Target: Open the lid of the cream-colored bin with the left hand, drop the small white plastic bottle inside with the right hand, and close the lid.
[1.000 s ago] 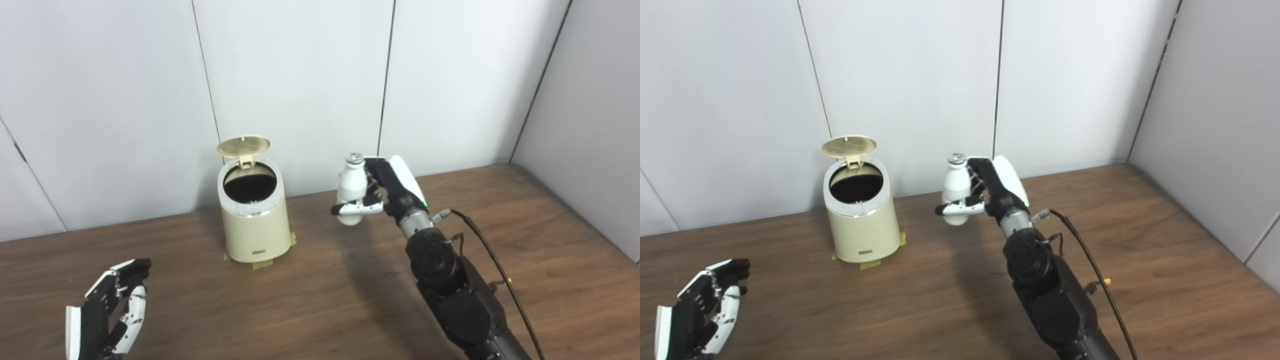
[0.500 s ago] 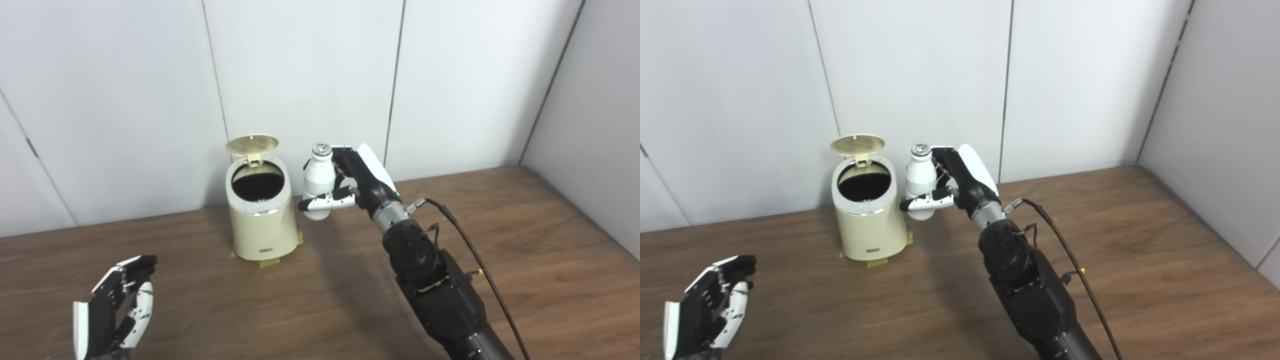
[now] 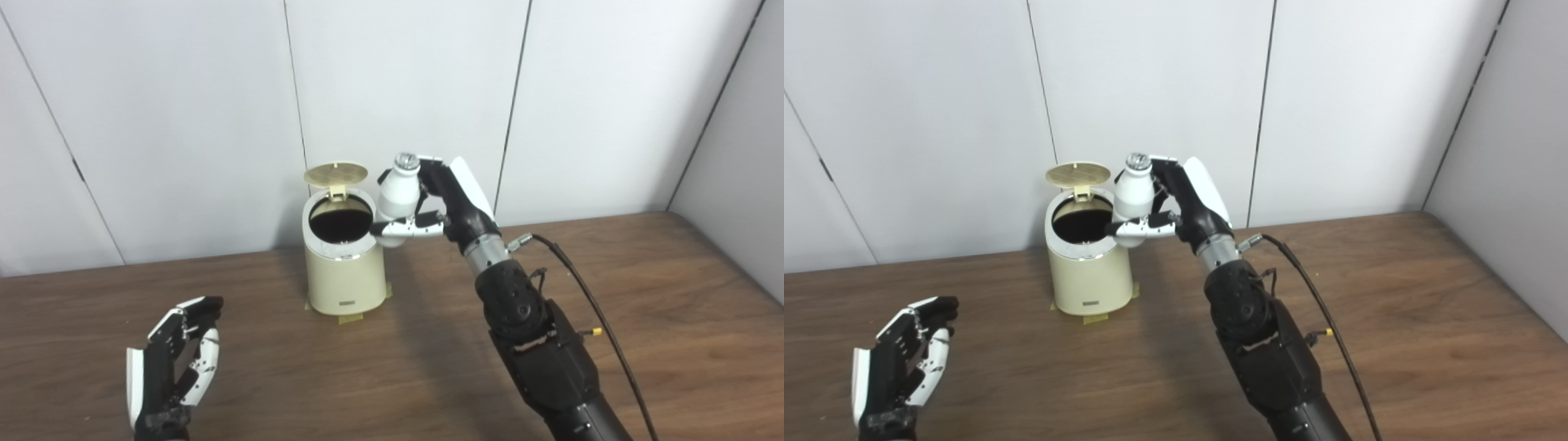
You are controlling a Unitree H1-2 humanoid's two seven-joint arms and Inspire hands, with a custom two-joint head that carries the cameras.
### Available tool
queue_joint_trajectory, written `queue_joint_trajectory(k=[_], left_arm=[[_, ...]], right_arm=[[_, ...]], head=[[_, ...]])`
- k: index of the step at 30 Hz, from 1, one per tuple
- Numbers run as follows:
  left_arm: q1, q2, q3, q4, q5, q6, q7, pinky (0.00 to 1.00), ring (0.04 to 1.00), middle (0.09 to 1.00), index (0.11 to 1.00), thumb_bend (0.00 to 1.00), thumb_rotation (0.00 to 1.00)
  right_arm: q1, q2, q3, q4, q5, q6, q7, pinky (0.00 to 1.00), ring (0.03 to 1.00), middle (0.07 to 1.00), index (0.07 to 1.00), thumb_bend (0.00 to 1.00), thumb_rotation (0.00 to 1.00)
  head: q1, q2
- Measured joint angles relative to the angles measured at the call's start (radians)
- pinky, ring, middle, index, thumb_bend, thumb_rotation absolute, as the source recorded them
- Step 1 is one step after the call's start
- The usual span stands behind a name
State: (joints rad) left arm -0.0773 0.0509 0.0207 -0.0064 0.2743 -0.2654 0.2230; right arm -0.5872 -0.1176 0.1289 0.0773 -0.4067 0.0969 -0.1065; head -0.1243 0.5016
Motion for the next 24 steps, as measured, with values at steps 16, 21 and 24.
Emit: queue_joint_trajectory(k=[16, 21, 24], left_arm=[[-0.011, -0.012, -0.027, 0.017, 0.027, -0.025, 0.020, 0.63, 0.698, 0.708, 0.682, 0.12, 0.31], [-0.011, -0.021, -0.031, 0.017, 0.035, -0.025, 0.020, 0.63, 0.703, 0.712, 0.684, 0.11, 0.30], [-0.011, -0.024, -0.032, 0.017, 0.038, -0.025, 0.020, 0.63, 0.704, 0.713, 0.683, 0.10, 0.30]], right_arm=[[-0.025, 0.035, 0.001, 0.144, 0.010, -0.194, -0.055, 0.34, 0.403, 0.485, 0.556, 0.51, 0.00], [-0.028, 0.041, 0.001, 0.172, 0.010, -0.223, -0.066, 0.34, 0.412, 0.487, 0.551, 0.51, 0.00], [-0.036, 0.042, 0.002, 0.208, 0.014, -0.268, -0.074, 0.35, 0.415, 0.485, 0.552, 0.51, 0.00]], head=[[0.086, -0.037], [0.095, -0.043], [0.104, -0.051]])
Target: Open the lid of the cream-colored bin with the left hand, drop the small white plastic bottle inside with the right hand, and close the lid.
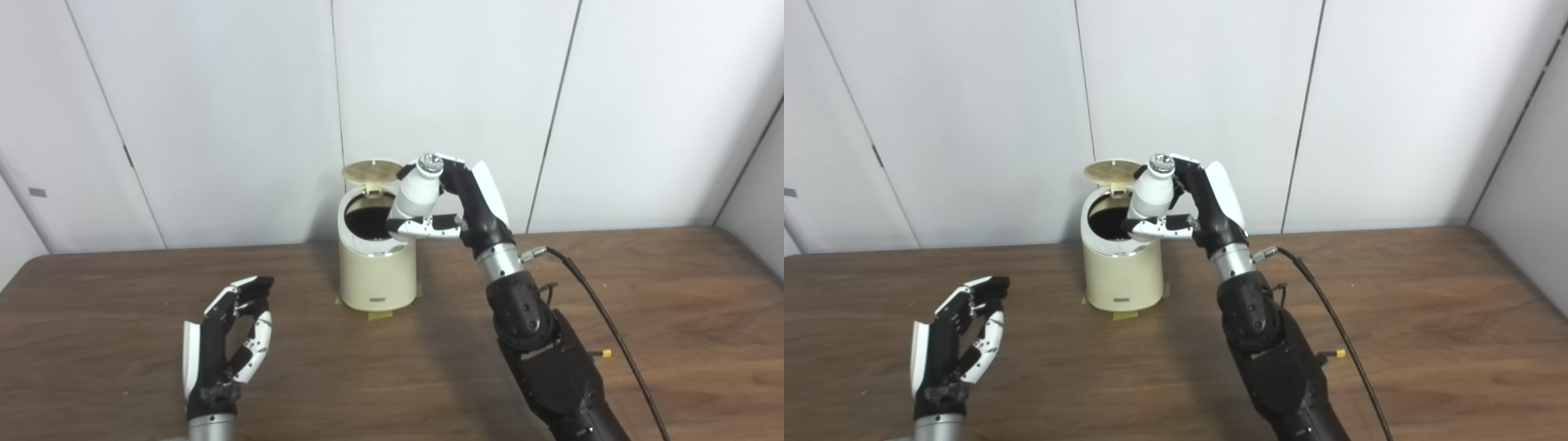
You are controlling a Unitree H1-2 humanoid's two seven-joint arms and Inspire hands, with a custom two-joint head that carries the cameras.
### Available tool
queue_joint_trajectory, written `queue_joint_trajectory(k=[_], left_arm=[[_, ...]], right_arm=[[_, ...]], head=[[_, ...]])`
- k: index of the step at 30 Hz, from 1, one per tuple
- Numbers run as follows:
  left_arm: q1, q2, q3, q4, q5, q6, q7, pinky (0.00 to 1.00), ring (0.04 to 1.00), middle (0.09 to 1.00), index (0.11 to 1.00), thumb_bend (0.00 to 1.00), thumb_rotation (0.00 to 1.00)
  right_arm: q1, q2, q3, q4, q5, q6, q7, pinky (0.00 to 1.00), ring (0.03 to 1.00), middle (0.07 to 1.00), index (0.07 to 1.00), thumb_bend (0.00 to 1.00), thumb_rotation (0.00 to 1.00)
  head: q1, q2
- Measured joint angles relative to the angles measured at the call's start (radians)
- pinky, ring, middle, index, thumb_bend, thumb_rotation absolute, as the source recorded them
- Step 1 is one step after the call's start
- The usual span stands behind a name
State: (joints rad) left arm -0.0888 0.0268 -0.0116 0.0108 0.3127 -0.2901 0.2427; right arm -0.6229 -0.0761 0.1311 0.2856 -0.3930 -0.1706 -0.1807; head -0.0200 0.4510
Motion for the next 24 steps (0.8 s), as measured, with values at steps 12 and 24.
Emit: queue_joint_trajectory(k=[12, 24], left_arm=[[-0.001, -0.013, -0.007, 0.001, 0.005, 0.000, 0.018, 0.63, 0.705, 0.716, 0.684, 0.12, 0.34], [-0.002, -0.017, -0.015, 0.003, 0.009, 0.000, 0.028, 0.64, 0.710, 0.722, 0.688, 0.11, 0.40]], right_arm=[[-0.041, -0.005, 0.018, 0.141, -0.064, -0.159, -0.061, 0.26, 0.352, 0.486, 0.561, 0.50, 0.00], [-0.086, -0.007, 0.038, 0.243, -0.127, -0.228, -0.128, 0.24, 0.371, 0.485, 0.545, 0.51, 0.00]], head=[[0.012, -0.011], [0.018, -0.014]])
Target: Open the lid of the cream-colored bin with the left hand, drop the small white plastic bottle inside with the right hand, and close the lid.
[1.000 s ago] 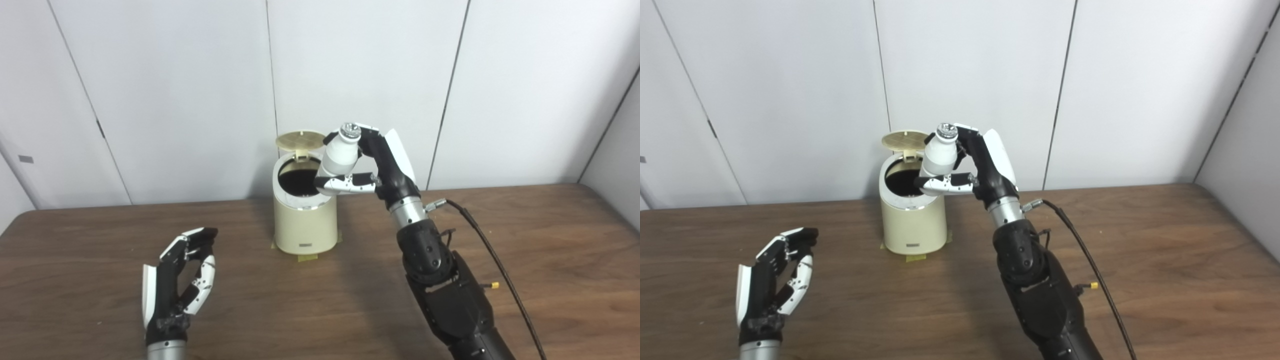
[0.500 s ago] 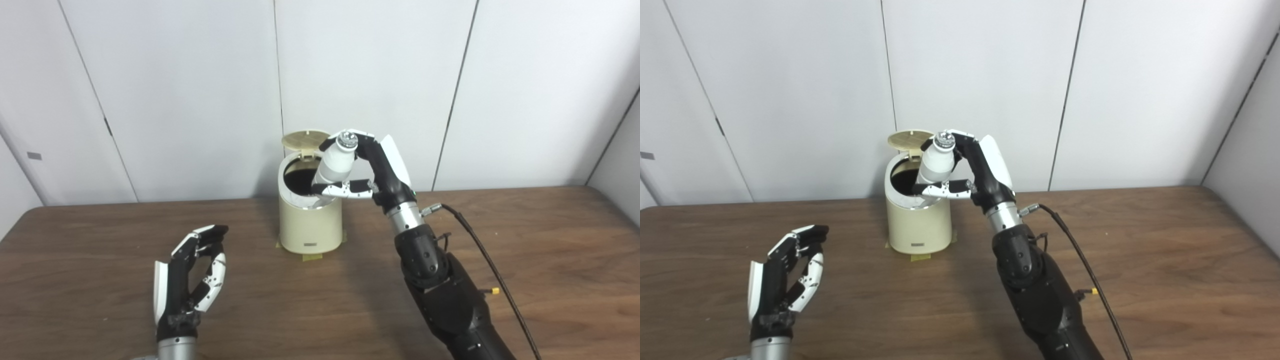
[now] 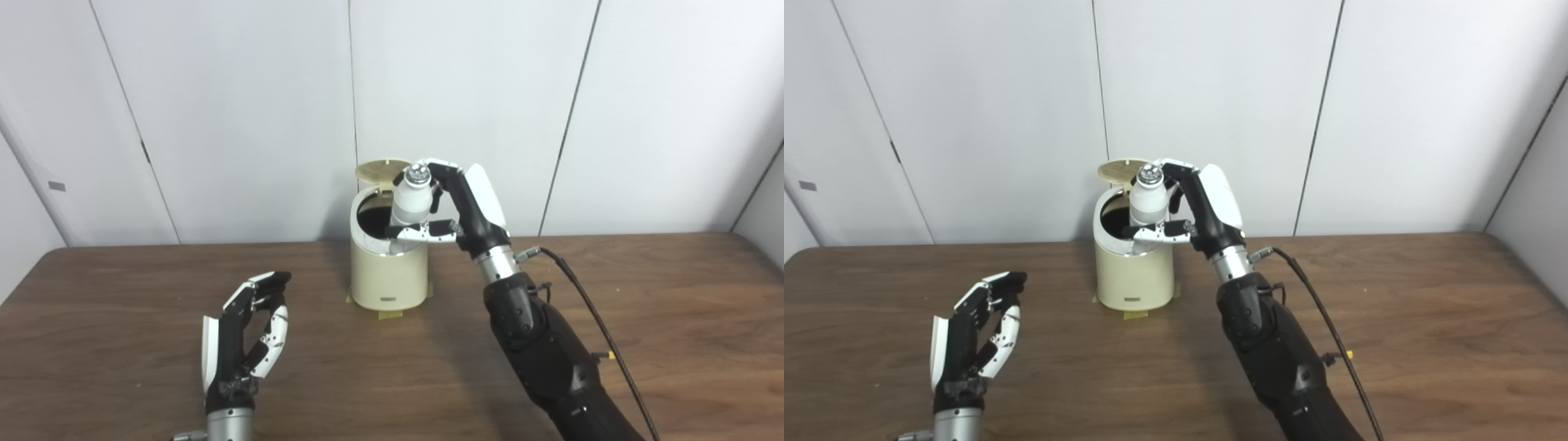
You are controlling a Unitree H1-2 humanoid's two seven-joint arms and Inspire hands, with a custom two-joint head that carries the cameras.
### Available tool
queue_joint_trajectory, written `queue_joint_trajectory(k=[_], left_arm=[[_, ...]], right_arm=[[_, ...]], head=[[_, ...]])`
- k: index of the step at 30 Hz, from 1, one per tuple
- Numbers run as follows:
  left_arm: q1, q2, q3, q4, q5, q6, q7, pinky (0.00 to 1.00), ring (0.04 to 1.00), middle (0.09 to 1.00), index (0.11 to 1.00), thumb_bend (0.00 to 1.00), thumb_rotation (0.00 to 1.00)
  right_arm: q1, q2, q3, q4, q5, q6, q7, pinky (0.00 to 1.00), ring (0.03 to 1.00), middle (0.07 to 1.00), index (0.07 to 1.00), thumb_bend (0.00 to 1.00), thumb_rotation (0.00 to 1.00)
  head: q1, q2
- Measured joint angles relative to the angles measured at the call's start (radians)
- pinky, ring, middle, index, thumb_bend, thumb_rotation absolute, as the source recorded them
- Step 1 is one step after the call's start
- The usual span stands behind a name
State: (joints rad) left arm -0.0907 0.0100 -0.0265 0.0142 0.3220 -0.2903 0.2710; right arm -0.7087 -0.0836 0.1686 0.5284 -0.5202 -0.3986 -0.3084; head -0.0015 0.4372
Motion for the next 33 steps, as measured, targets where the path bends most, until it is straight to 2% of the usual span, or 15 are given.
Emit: queue_joint_trajectory(k=[8, 11, 13, 18, 25, 30, 33], left_arm=[[0.000, -0.008, -0.010, 0.001, 0.007, 0.001, 0.002, 0.64, 0.713, 0.722, 0.692, 0.12, 0.41], [-0.001, -0.008, -0.010, 0.002, 0.007, 0.001, 0.004, 0.64, 0.715, 0.723, 0.692, 0.12, 0.40], [-0.001, -0.009, -0.010, 0.003, 0.007, 0.001, 0.005, 0.64, 0.713, 0.722, 0.692, 0.12, 0.40], [-0.001, -0.009, -0.012, 0.003, 0.010, 0.001, 0.007, 0.64, 0.717, 0.725, 0.697, 0.10, 0.40], [-0.002, -0.012, -0.016, 0.002, 0.027, 0.004, 0.008, 0.64, 0.714, 0.723, 0.693, 0.10, 0.38], [-0.002, -0.014, -0.016, 0.002, 0.030, 0.006, 0.009, 0.65, 0.722, 0.727, 0.692, 0.11, 0.37], [-0.002, -0.016, -0.016, 0.002, 0.031, 0.006, 0.010, 0.65, 0.722, 0.727, 0.691, 0.10, 0.34]], right_arm=[[-0.017, 0.000, 0.005, 0.037, -0.015, -0.018, -0.024, 0.28, 0.359, 0.496, 0.549, 0.51, 0.00], [-0.020, 0.000, 0.008, 0.042, -0.015, -0.023, -0.032, 0.26, 0.355, 0.497, 0.545, 0.51, 0.00], [-0.028, -0.002, 0.017, 0.045, -0.015, -0.029, -0.044, 0.22, 0.421, 0.472, 0.524, 0.51, 0.00], [-0.067, -0.010, 0.055, 0.059, -0.014, -0.041, -0.083, 0.20, 0.444, 0.466, 0.514, 0.52, 0.00], [-0.087, -0.038, 0.147, 0.093, -0.006, -0.044, -0.132, 0.19, 0.444, 0.468, 0.508, 0.52, 0.00], [-0.103, -0.067, 0.230, 0.118, -0.002, -0.044, -0.200, 0.18, 0.444, 0.469, 0.506, 0.52, 0.00], [-0.125, -0.084, 0.280, 0.124, 0.001, -0.046, -0.237, 0.22, 0.445, 0.470, 0.504, 0.52, 0.00]], head=[[0.002, -0.003], [0.003, -0.006], [0.003, -0.006], [0.008, -0.011], [0.014, -0.012], [0.017, -0.017], [0.020, -0.015]])
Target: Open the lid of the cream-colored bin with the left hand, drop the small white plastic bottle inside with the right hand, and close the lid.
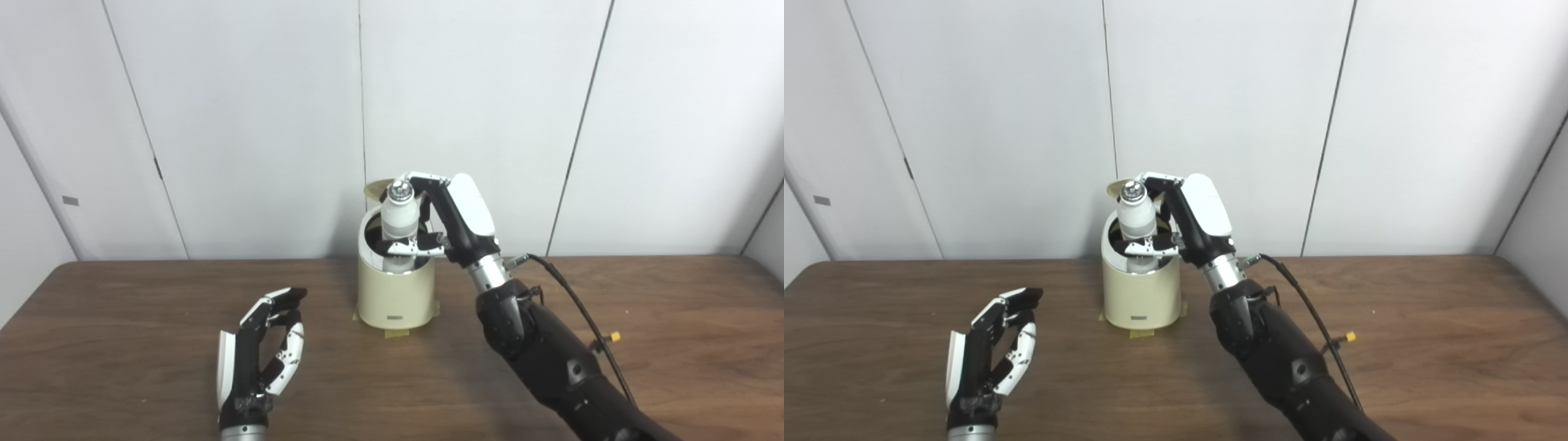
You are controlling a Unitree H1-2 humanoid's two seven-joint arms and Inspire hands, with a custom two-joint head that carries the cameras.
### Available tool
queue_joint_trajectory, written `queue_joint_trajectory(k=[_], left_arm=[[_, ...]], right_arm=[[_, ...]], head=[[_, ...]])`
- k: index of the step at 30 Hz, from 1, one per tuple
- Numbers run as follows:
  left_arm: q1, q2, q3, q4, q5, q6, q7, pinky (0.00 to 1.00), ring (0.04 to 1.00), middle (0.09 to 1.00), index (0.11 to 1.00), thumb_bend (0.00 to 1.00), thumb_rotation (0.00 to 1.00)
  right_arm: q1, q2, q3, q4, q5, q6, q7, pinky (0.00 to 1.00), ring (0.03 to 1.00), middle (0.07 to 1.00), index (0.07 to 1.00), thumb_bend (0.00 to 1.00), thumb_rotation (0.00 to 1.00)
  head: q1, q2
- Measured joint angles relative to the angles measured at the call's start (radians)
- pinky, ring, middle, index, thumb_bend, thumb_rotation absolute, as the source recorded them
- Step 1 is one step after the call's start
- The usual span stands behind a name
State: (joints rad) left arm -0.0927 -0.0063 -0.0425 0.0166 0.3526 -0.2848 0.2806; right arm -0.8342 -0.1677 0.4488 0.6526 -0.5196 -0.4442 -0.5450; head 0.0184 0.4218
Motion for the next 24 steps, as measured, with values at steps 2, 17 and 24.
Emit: queue_joint_trajectory(k=[2, 17, 24], left_arm=[[0.000, -0.001, 0.000, 0.000, 0.000, 0.000, 0.000, 0.65, 0.724, 0.729, 0.695, 0.10, 0.33], [0.002, -0.019, -0.010, -0.001, 0.001, 0.026, 0.000, 0.65, 0.724, 0.730, 0.694, 0.11, 0.38], [0.002, -0.019, -0.011, -0.002, 0.004, 0.031, 0.001, 0.65, 0.724, 0.729, 0.693, 0.11, 0.38]], right_arm=[[-0.014, -0.009, 0.029, 0.006, 0.005, -0.001, -0.020, 0.24, 0.408, 0.488, 0.517, 0.52, 0.00], [-0.029, -0.050, 0.204, 0.065, -0.037, -0.003, -0.180, 0.27, 0.370, 0.496, 0.538, 0.51, 0.00], [-0.046, -0.063, 0.244, 0.082, -0.026, -0.003, -0.209, 0.31, 0.395, 0.503, 0.517, 0.51, 0.00]], head=[[0.000, 0.000], [0.008, 0.003], [0.014, 0.003]])
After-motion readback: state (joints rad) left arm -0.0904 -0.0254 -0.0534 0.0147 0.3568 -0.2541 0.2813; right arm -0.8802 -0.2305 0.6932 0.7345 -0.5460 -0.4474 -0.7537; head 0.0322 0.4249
